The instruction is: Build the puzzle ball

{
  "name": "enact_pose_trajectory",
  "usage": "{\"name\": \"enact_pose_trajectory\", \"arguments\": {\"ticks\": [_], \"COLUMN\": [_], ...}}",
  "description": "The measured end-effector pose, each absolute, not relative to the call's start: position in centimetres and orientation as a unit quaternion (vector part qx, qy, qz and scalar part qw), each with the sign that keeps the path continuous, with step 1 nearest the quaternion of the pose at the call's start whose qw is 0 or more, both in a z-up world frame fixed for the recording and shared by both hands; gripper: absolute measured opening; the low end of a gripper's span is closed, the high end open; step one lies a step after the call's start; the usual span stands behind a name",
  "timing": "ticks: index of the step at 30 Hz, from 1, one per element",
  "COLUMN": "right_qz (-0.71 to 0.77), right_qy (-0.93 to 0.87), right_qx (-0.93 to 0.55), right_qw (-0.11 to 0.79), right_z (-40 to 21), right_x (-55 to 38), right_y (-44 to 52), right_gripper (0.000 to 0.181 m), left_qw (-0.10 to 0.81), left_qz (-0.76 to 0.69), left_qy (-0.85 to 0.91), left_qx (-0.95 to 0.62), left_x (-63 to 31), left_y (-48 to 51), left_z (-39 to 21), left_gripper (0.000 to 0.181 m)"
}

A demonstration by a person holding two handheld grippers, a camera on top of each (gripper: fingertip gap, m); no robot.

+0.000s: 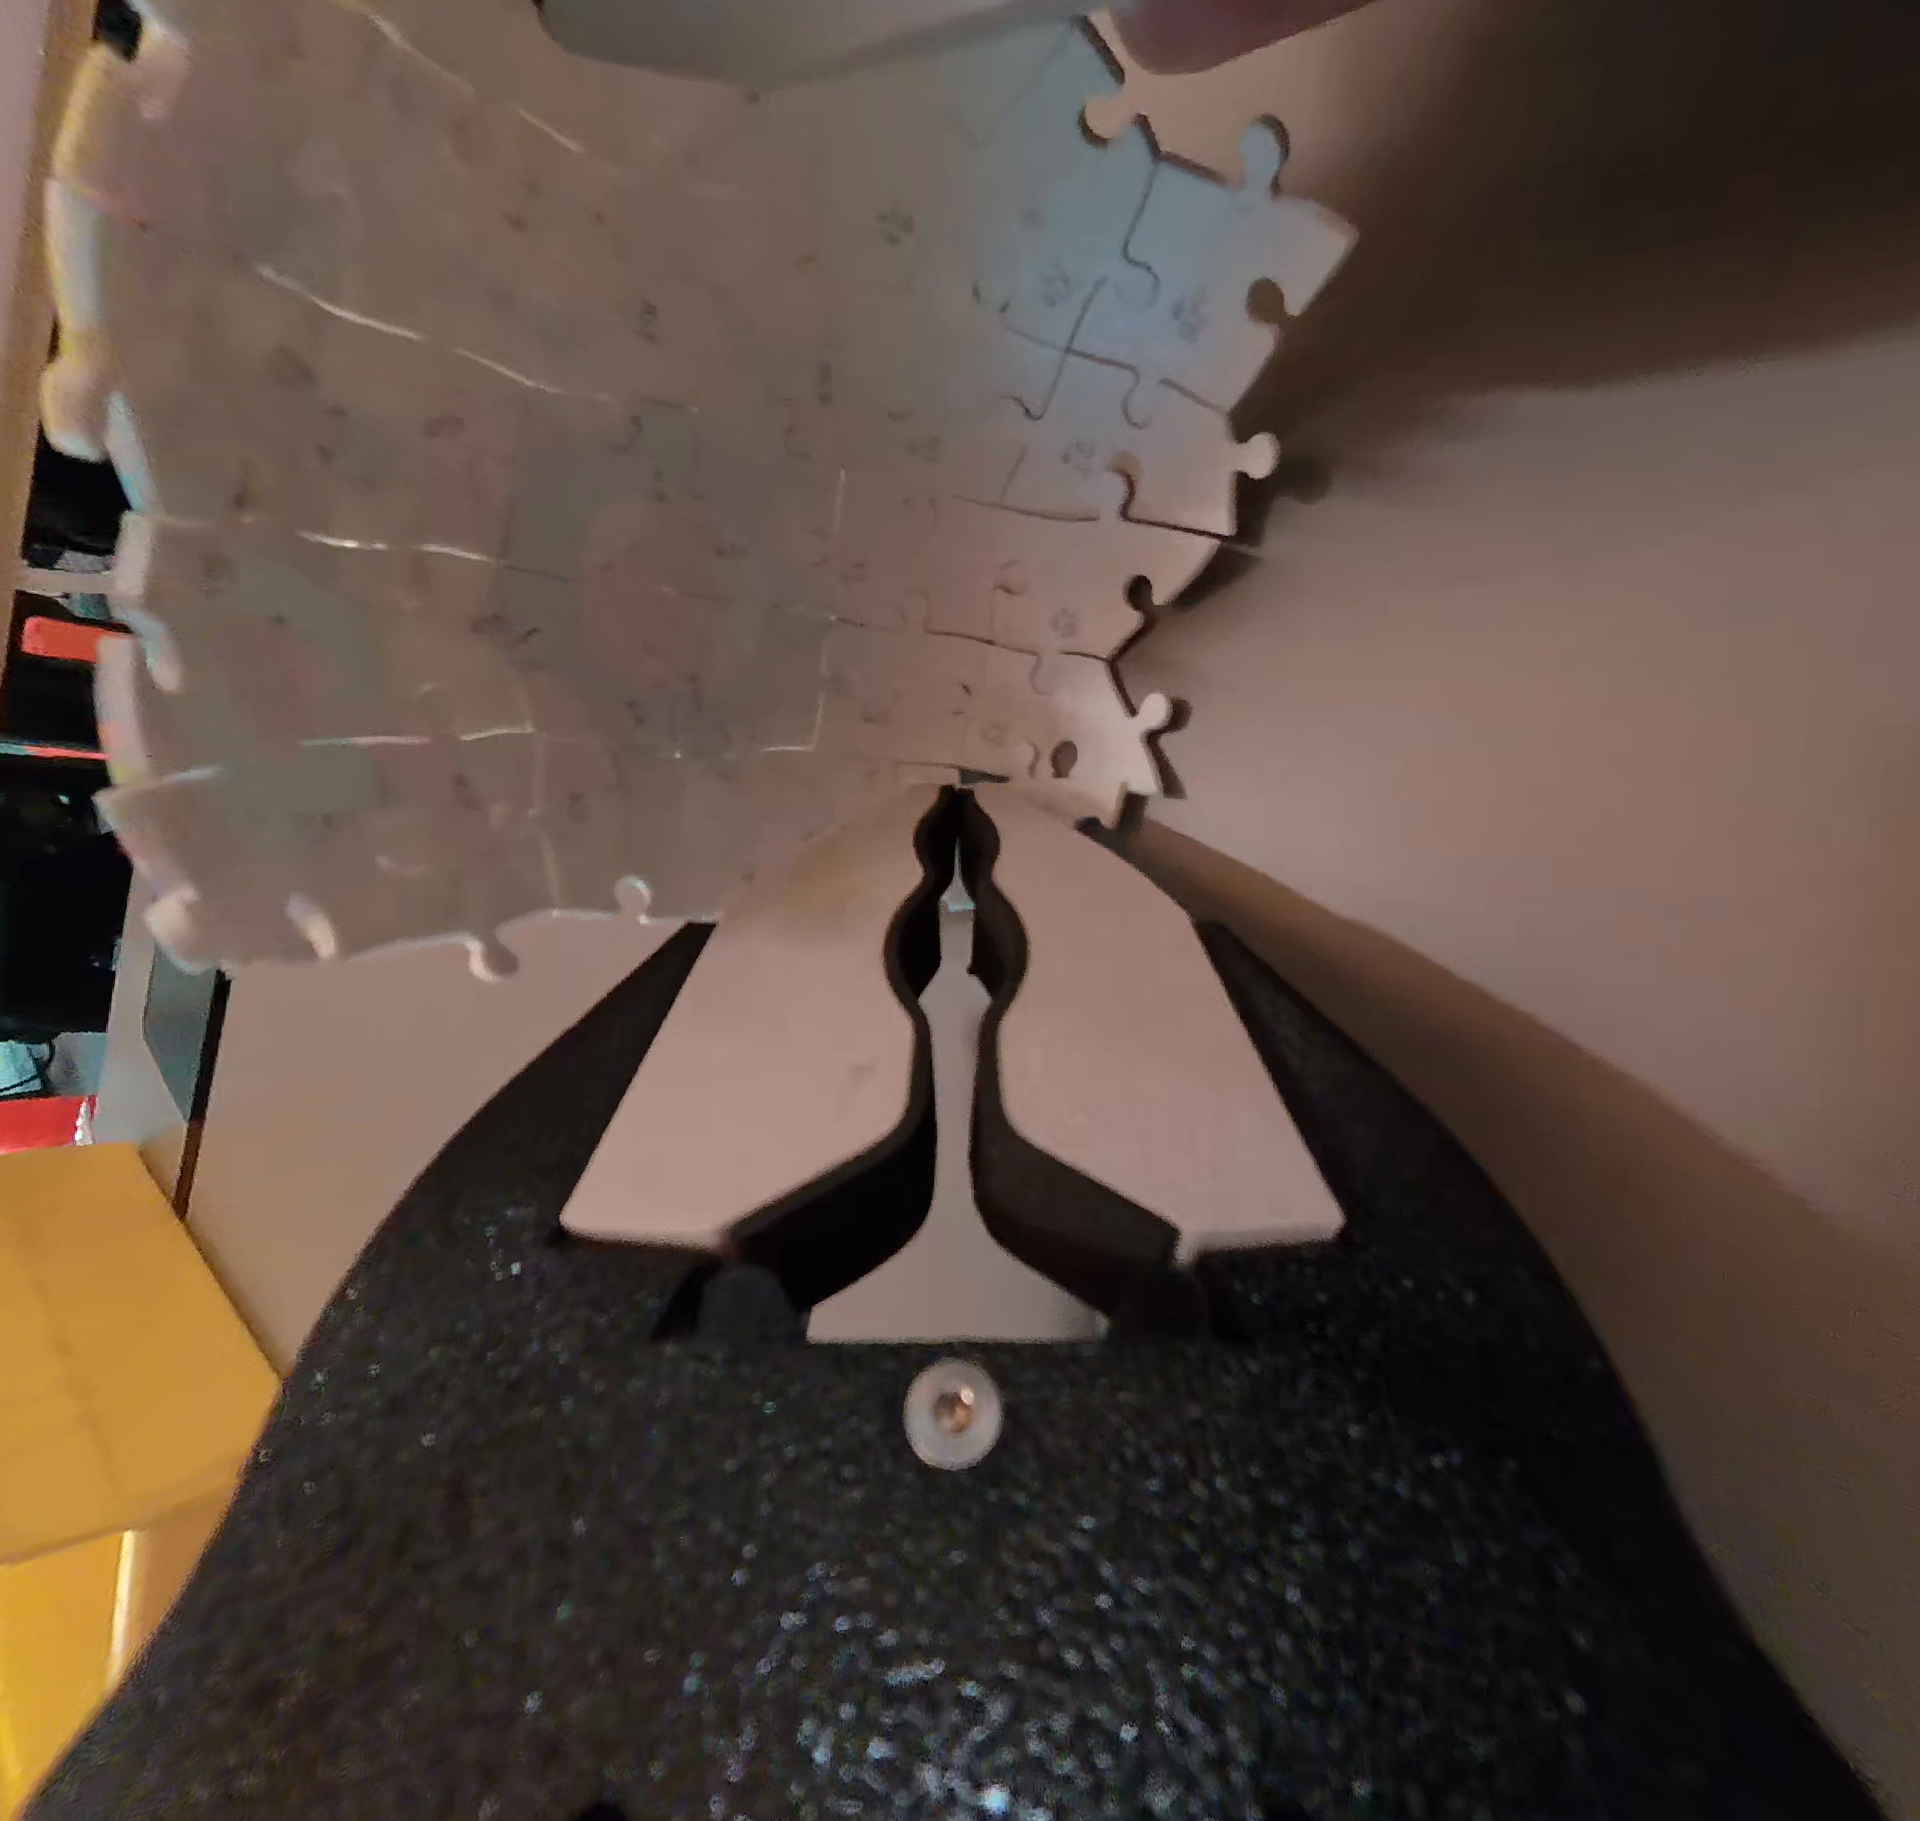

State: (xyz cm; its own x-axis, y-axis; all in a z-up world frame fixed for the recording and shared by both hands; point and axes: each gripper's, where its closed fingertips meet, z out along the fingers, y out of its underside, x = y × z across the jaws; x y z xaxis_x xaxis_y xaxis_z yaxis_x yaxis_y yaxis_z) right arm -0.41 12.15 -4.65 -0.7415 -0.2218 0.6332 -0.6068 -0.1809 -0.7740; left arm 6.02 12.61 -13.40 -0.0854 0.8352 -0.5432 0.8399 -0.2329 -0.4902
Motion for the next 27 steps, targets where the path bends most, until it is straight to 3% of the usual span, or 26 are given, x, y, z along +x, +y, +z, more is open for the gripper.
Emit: {"name": "enact_pose_trajectory", "arguments": {"ticks": [17, 27], "right_qz": [0.694, 0.692], "right_qy": [-0.625, -0.626], "right_qx": [0.331, 0.332], "right_qw": [0.134, 0.136], "right_z": [-4.7, -4.8], "right_x": [-0.4, -0.5], "right_y": [12.1, 12.0], "right_gripper": [0.003, 0.003], "left_qw": [-0.045, -0.019], "left_qz": [-0.404, -0.41], "left_qy": [0.531, 0.552], "left_qx": [0.744, 0.726], "left_x": [5.7, 6.6], "left_y": [13.1, 13.9], "left_z": [-13.5, -12.8], "left_gripper": [0.0, 0.0]}}
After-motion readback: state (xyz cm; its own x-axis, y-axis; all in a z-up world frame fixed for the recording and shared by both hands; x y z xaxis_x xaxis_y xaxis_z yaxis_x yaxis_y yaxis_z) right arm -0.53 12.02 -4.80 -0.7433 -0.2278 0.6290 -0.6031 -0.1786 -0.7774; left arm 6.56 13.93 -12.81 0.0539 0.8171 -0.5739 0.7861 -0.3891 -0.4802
